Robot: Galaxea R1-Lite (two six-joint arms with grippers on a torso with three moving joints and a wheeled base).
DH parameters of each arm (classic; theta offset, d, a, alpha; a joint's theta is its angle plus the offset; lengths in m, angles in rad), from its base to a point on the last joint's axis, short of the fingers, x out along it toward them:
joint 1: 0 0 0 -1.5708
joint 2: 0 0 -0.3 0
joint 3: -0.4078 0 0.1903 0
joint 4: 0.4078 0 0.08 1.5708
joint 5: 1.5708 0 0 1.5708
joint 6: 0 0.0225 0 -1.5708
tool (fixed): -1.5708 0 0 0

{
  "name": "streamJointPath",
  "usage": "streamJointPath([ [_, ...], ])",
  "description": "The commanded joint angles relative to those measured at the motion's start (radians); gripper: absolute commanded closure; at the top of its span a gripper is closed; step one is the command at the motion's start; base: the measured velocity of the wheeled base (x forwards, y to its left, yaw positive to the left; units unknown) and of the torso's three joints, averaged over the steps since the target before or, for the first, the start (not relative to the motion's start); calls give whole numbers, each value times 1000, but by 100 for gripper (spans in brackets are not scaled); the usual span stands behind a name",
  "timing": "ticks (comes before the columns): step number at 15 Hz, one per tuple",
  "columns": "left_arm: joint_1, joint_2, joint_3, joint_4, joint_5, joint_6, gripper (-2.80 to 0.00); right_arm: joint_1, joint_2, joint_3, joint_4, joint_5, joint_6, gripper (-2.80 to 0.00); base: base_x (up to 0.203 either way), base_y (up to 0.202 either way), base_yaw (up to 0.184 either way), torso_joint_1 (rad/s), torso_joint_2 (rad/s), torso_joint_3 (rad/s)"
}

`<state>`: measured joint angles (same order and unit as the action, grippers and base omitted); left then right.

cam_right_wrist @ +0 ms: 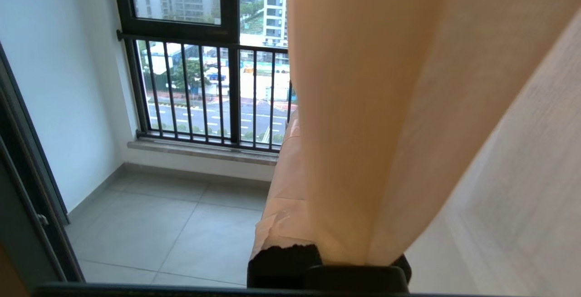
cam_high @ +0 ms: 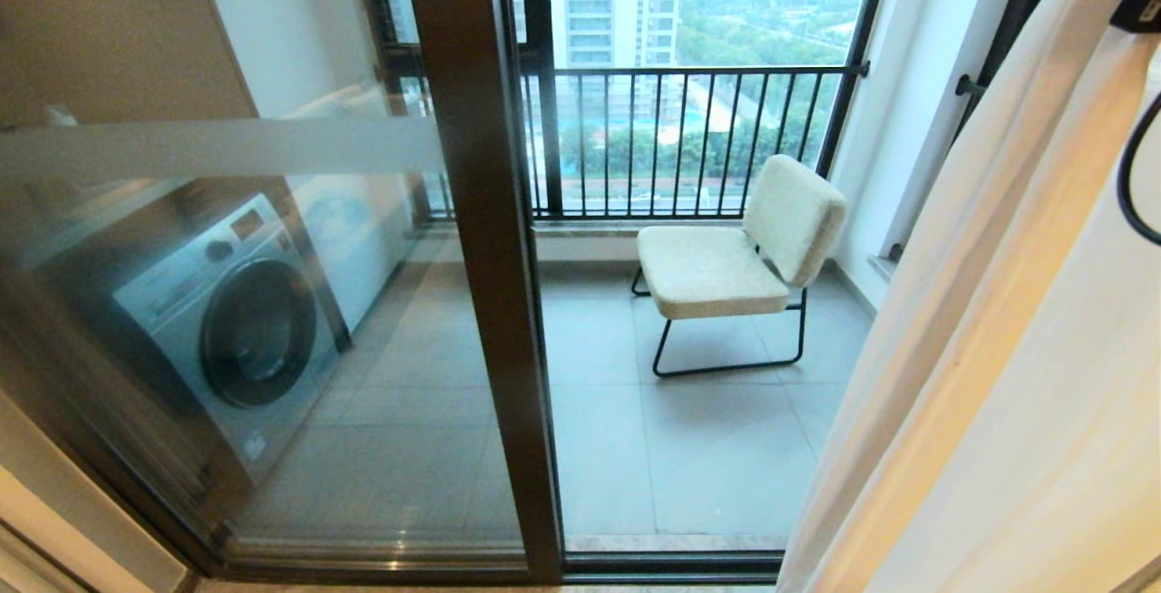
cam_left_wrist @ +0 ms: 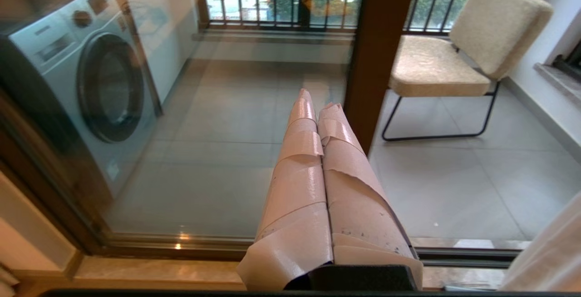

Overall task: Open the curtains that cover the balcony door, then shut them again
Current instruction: Close the inner curtains on both sides

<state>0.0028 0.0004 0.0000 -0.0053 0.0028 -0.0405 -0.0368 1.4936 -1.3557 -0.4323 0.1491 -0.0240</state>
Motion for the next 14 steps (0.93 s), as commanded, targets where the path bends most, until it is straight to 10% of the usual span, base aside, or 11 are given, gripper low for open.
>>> streamJointPath([
  [1, 0, 0, 0, -1, 0, -1, 0, 0, 26, -1, -2, 1, -2, 0, 0, 192, 1, 2, 3, 2],
  [14, 0, 0, 0, -1, 0, -1, 0, 0, 91, -19, -69, 1, -1, 0, 0, 190, 1, 2, 2, 3],
])
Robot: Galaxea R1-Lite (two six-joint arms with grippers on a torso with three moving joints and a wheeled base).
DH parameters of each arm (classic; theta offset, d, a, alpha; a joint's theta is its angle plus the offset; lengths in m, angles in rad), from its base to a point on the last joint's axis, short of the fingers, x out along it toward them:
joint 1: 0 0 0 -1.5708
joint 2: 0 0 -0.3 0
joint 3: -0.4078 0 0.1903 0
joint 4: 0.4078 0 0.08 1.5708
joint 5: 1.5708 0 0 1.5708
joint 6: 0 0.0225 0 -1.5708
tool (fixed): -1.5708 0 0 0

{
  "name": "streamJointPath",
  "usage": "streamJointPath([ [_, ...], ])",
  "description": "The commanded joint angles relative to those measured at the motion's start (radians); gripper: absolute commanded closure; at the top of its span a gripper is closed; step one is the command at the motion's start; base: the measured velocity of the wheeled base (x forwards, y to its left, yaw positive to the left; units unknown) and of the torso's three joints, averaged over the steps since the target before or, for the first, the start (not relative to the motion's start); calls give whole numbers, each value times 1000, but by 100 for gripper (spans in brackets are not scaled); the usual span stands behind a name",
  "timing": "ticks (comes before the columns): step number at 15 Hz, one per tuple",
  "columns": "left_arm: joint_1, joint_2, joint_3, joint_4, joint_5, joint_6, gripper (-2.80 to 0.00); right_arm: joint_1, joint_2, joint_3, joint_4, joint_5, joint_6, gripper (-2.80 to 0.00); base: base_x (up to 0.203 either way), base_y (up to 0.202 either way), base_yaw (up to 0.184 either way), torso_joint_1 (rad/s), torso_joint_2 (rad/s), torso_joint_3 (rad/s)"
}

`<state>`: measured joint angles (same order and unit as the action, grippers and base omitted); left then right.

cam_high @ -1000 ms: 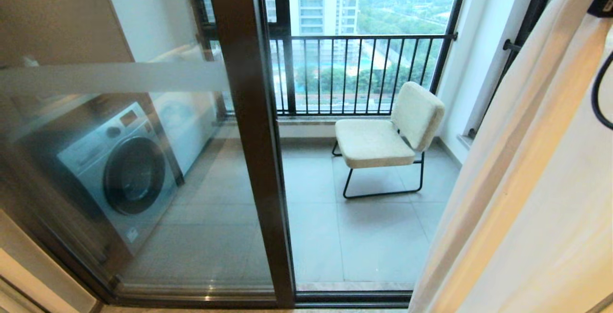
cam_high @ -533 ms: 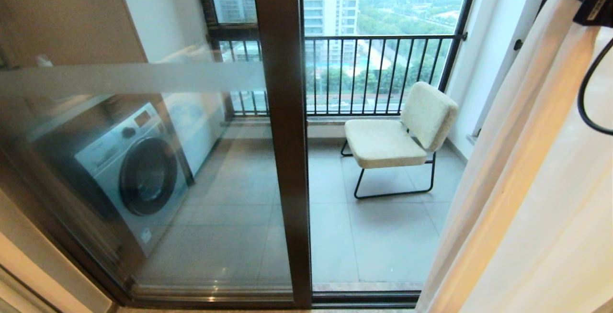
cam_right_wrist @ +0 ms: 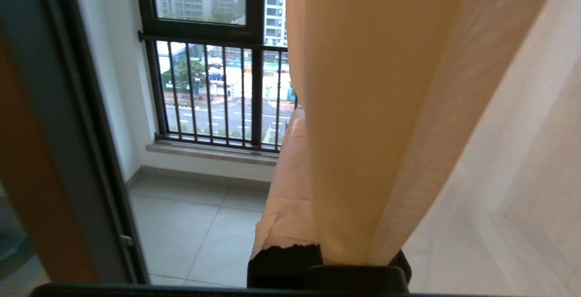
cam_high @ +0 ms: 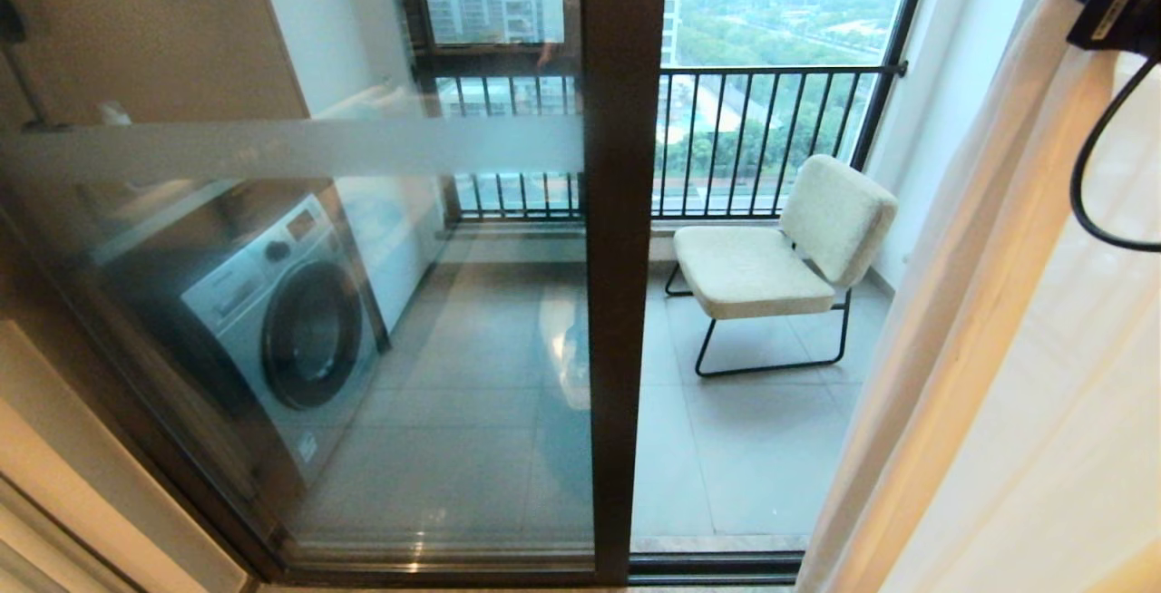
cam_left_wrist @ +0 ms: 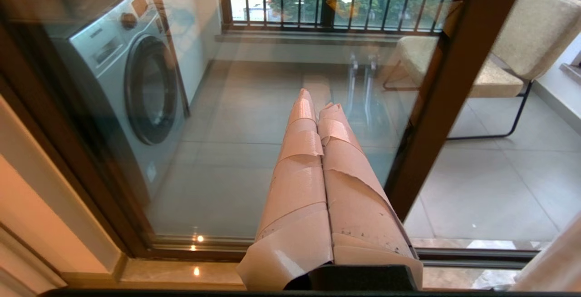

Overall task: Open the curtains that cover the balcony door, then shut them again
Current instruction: Close the inner curtains on both sides

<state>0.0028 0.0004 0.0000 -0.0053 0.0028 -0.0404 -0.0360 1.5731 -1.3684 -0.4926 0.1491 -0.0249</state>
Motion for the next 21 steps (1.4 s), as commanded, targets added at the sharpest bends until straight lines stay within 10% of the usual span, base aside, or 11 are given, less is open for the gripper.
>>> streamJointPath([
  [1, 0, 0, 0, -1, 0, -1, 0, -1, 13, -6, -12, 1, 0, 0, 0, 192, 3, 2, 2, 2],
  [21, 0, 0, 0, -1, 0, -1, 0, -1, -4, -8, -12, 1, 0, 0, 0, 175, 1, 2, 2, 2],
])
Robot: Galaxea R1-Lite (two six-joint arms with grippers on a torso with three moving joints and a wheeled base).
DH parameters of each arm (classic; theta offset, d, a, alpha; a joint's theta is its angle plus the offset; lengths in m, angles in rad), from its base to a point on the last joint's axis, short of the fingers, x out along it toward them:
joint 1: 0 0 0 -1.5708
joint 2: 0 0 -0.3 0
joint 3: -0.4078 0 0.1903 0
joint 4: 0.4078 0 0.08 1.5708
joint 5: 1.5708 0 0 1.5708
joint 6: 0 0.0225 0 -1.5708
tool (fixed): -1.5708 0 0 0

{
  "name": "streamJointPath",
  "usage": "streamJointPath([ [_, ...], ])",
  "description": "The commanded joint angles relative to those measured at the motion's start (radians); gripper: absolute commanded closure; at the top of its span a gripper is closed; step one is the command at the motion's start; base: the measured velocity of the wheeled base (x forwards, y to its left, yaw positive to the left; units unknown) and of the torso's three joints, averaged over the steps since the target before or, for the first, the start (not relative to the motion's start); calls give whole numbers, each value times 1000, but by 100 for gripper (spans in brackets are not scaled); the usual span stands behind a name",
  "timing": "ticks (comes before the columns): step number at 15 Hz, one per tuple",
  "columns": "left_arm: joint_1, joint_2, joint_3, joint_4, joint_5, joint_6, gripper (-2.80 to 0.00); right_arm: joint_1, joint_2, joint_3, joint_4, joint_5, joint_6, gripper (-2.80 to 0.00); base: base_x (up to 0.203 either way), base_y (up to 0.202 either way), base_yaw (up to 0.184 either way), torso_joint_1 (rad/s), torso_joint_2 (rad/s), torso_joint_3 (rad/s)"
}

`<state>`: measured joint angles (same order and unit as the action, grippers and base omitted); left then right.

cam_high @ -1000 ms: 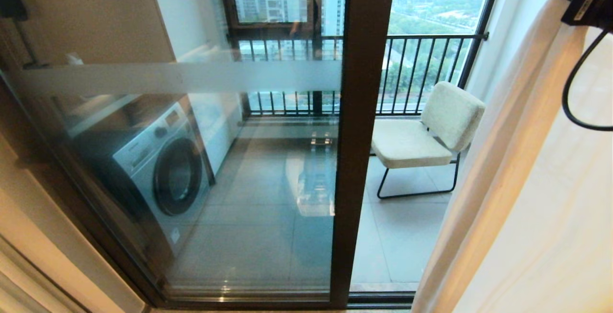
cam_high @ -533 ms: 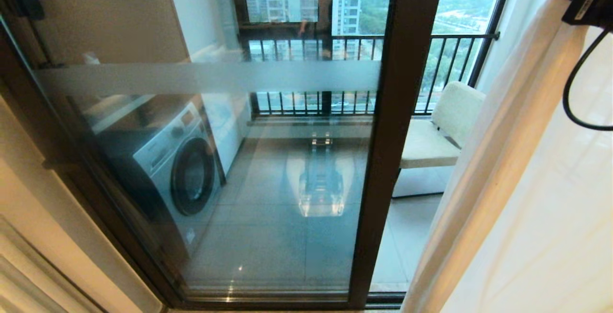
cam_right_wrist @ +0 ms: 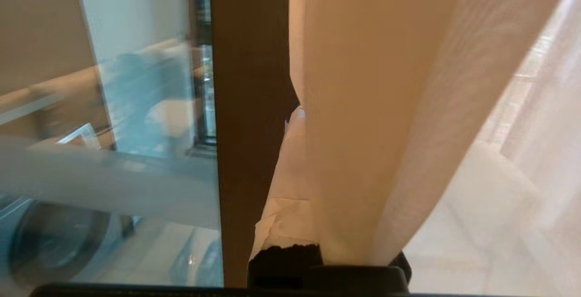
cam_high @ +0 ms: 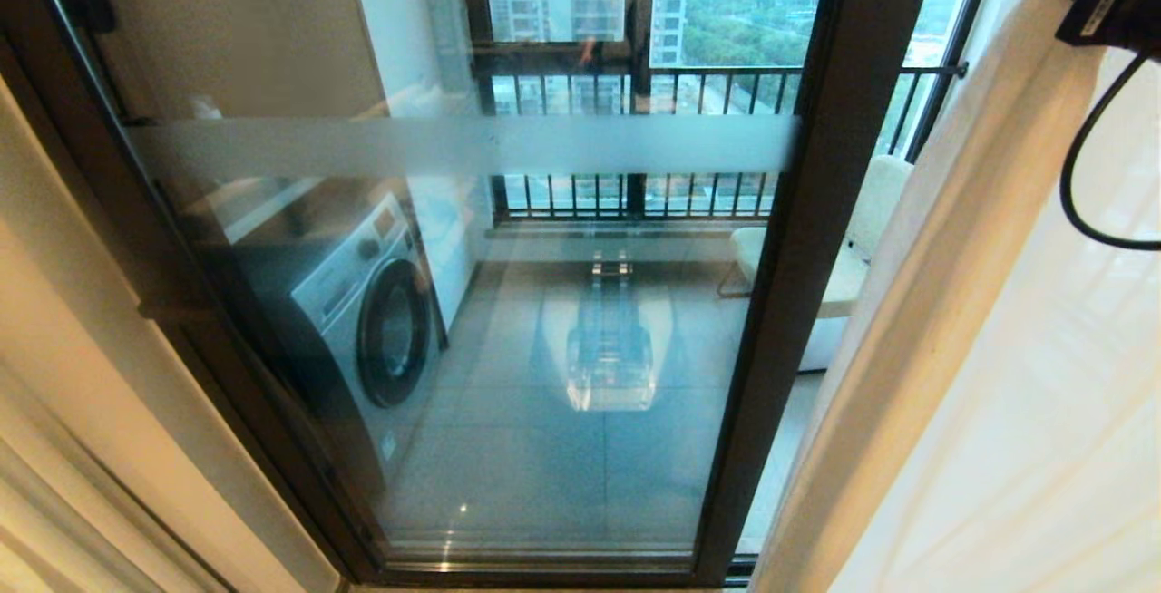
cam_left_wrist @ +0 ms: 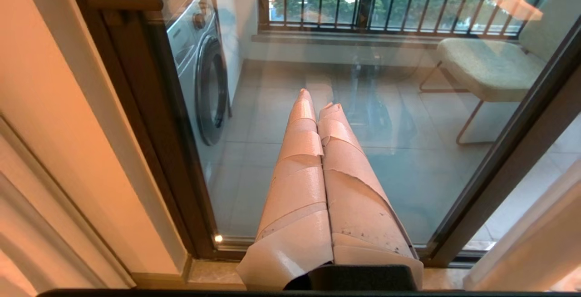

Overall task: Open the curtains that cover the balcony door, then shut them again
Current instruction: Close the inner curtains on both sides

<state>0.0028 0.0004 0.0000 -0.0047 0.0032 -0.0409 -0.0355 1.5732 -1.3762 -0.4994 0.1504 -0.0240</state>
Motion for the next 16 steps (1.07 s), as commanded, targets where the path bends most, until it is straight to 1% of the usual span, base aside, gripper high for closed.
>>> streamJointPath([
  [1, 0, 0, 0, -1, 0, -1, 0, -1, -4, 0, -5, 0, -1, 0, 0, 0, 0, 0, 0, 0],
  [11, 0, 0, 0, -1, -1, -1, 0, -3, -4, -3, -5, -2, -1, 0, 0, 0, 0, 0, 0, 0],
  [13, 0, 0, 0, -1, -2, -1, 0, -2, -1, -22, -5, -3, -3, 0, 0, 0, 0, 0, 0, 0],
  [16, 0, 0, 0, -1, 0, -1, 0, -2, 28, -100, -1, -5, -10, 0, 0, 0, 0, 0, 0, 0],
])
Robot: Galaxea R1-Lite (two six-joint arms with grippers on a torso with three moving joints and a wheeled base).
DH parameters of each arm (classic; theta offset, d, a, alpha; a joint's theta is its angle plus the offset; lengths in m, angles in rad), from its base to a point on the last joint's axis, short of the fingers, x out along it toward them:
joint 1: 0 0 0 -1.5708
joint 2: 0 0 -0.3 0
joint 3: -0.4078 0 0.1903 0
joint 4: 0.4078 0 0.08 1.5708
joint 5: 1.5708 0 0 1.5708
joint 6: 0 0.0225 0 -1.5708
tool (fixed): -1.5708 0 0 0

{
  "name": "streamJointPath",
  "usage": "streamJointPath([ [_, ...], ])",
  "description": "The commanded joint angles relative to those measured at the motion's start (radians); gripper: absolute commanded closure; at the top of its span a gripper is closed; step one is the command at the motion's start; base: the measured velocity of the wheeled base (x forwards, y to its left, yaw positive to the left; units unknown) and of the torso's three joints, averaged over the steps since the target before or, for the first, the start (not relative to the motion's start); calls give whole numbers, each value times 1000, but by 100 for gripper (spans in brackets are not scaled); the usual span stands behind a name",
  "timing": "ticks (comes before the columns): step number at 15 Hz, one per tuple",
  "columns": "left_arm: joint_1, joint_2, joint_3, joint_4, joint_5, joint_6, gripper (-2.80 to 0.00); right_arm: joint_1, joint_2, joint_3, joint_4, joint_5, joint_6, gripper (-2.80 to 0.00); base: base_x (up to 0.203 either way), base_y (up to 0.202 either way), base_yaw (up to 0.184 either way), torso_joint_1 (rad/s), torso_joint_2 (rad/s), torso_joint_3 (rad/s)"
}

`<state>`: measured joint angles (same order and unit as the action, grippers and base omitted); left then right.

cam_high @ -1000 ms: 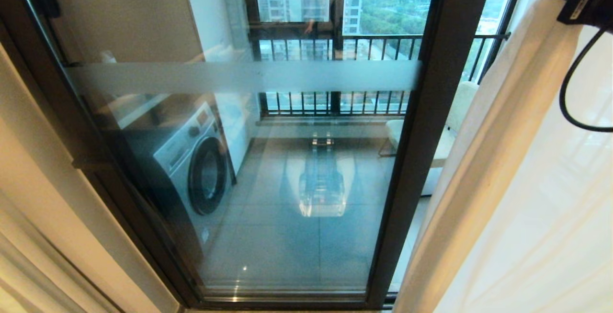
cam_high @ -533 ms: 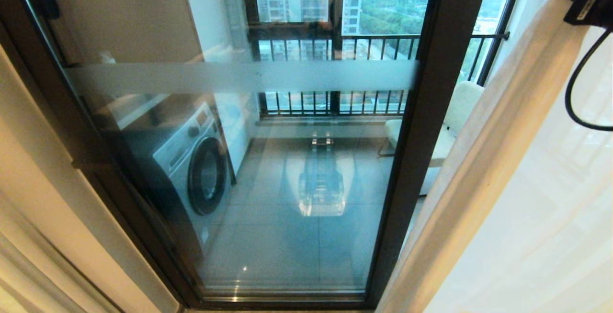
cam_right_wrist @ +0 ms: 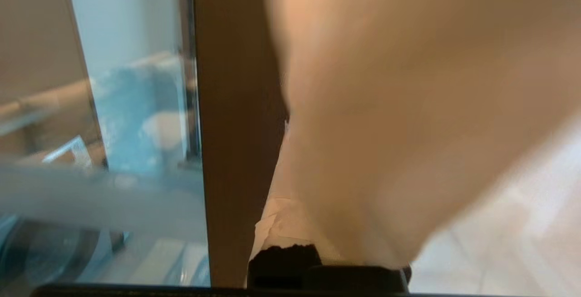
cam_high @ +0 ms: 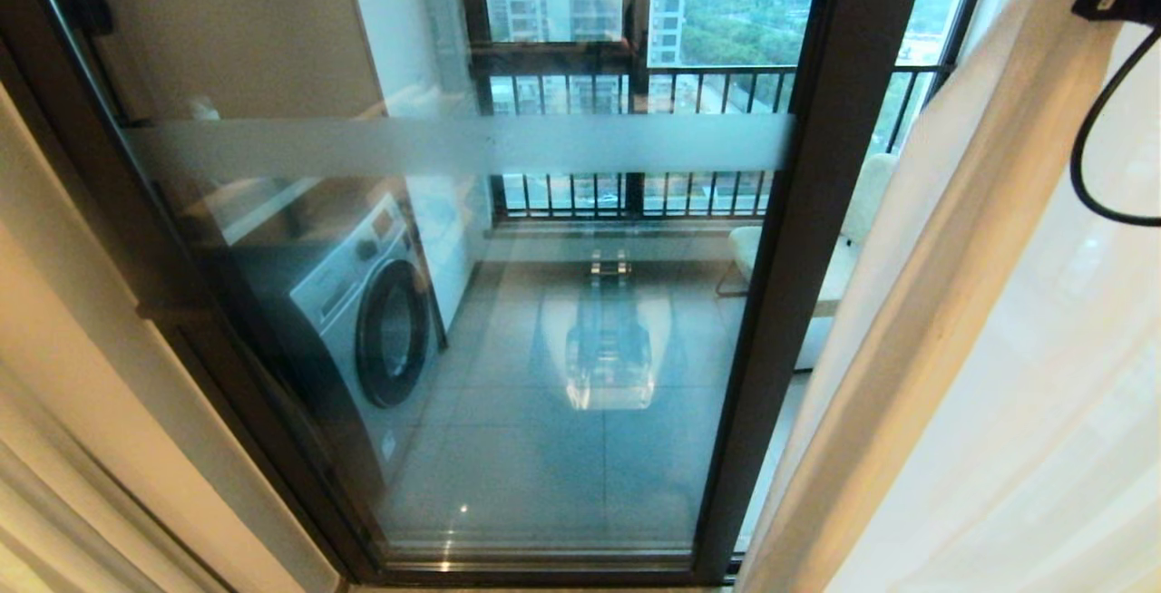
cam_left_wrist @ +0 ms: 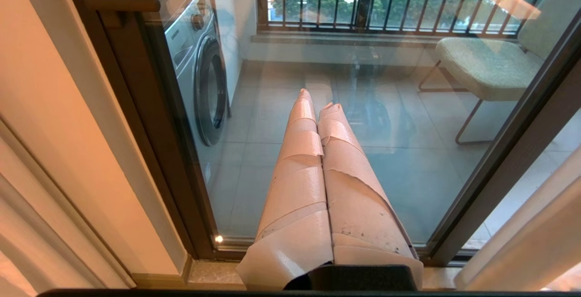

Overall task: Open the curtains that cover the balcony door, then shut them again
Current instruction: Close the inner curtains on both sides

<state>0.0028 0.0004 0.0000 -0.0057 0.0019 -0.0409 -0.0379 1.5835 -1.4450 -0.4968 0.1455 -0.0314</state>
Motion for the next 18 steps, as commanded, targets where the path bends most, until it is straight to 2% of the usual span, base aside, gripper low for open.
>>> streamJointPath([
  [1, 0, 0, 0, 0, 0, -1, 0, 1, 27, -44, -3, 0, -4, 0, 0, 0, 0, 0, 0, 0],
  [5, 0, 0, 0, 0, 0, -1, 0, 38, 103, -171, 7, -1, -4, 0, 0, 0, 0, 0, 0, 0],
  [8, 0, 0, 0, 0, 1, -1, 0, 101, 166, -274, 9, -2, -5, 0, 0, 0, 0, 0, 0, 0],
  [11, 0, 0, 0, 0, 1, -1, 0, 166, 208, -316, 5, -3, -16, 0, 0, 0, 0, 0, 0, 0],
  [15, 0, 0, 0, 0, 0, -1, 0, 291, 291, -427, 10, -88, -33, 0, 0, 0, 0, 0, 0, 0],
  [18, 0, 0, 0, 0, 1, -1, 0, 359, 344, -486, 9, -96, -54, 0, 0, 0, 0, 0, 0, 0],
])
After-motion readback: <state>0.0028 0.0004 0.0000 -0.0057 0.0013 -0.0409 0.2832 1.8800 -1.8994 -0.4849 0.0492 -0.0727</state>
